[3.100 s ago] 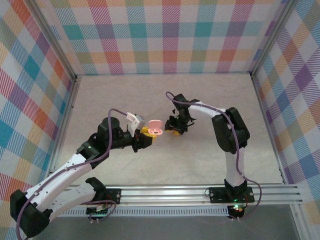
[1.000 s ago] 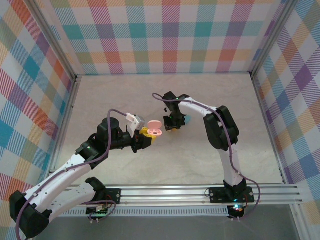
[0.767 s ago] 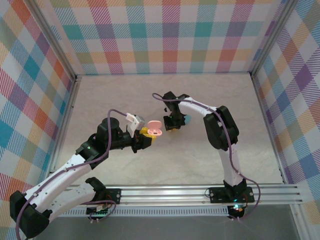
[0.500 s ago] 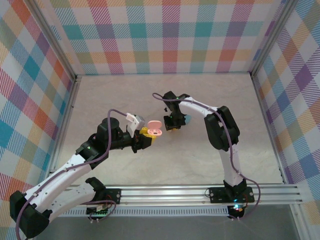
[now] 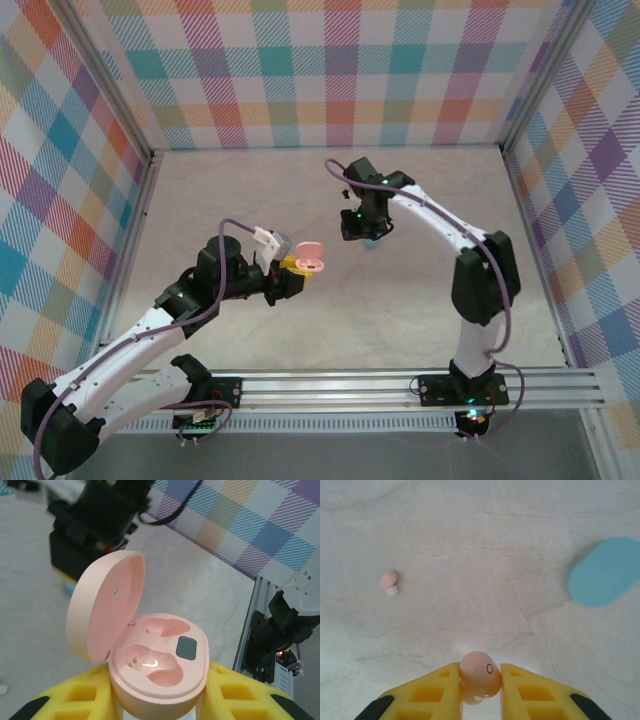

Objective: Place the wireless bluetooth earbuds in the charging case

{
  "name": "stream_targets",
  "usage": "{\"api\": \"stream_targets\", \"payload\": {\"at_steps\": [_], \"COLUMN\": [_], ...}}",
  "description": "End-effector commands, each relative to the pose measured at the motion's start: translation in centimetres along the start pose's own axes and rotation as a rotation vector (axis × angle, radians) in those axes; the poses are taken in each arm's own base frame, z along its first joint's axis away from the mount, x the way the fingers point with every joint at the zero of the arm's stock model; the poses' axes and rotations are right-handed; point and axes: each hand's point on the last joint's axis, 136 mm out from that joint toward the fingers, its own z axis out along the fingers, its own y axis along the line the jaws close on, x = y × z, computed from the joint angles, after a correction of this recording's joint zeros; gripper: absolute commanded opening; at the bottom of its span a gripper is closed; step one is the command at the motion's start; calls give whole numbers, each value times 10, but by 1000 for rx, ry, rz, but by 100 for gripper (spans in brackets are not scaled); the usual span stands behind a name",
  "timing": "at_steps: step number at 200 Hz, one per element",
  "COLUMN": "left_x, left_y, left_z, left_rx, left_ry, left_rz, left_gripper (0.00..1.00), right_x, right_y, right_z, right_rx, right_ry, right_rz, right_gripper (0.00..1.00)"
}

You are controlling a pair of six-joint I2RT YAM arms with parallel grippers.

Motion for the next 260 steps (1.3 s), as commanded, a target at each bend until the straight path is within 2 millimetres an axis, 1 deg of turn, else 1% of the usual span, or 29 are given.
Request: {"api": "stream_targets", "payload": {"at_steps": [1, 24, 59, 78, 97, 129, 162, 196, 228, 260], "left_x": [-11, -13, -16, -17, -19, -21, -21, -24, -29, -31], "left_y": [3, 4, 7, 9, 10, 10, 10, 9, 6, 4], "left_z": [2, 5, 8, 10, 10, 11, 10, 4, 3, 1], "left_rx": [-8, -6, -11, -20, -25, -22, -23, -33, -20, -10], "left_ry": [-51, -60, -71, -76, -84, -97, -101, -127, -147, -164], "left_rz": [10, 6, 4, 4, 4, 3, 0, 7, 11, 5], "left_gripper": [29, 29, 29, 29, 29, 29, 29, 29, 29, 29], "right_x": [12, 14, 20, 26, 32, 38, 40, 43, 45, 48], "right_y": [-4, 4, 28, 47, 68, 99, 121, 128, 130, 132], "right_z": [-42, -81, -134, -153, -165, -170, -172, -168, -156, -148], "right_rx": [11, -38, -123, -148, -152, -155, -180, -174, -166, -165], "right_ry": [-48, -139, -269, -310, -341, -372, -384, -389, -364, -353], "right_rz": [-19, -17, -41, -82, -142, -233, -277, -299, -306, -311], "right_gripper": [24, 23, 22, 21, 21, 21, 21, 21, 21, 22]}}
